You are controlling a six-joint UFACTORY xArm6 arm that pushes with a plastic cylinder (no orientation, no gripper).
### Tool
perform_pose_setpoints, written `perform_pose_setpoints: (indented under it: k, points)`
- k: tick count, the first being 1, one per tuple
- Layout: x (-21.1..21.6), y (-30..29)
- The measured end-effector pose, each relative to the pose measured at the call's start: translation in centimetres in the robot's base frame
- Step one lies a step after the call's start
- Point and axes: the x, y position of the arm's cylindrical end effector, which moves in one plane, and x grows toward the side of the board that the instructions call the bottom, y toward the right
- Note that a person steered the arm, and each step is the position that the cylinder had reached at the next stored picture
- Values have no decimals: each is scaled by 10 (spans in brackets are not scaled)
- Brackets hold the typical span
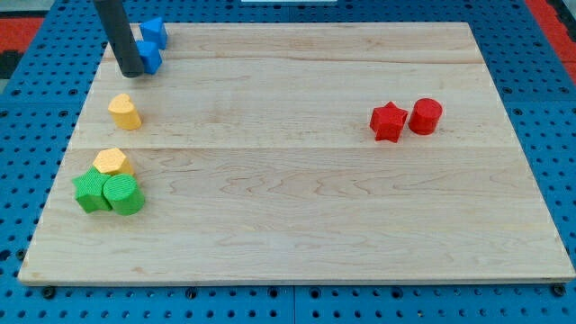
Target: Push the blue triangle to the top center of the board
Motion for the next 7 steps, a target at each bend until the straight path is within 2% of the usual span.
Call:
perform_pose_setpoints:
  k: [2,3,4,5,6,7]
  points:
    - [-44,-56]
    - [-56,-66]
    - [-58,7]
    - [-76,7]
    - [-98,-22]
    - [-89,17]
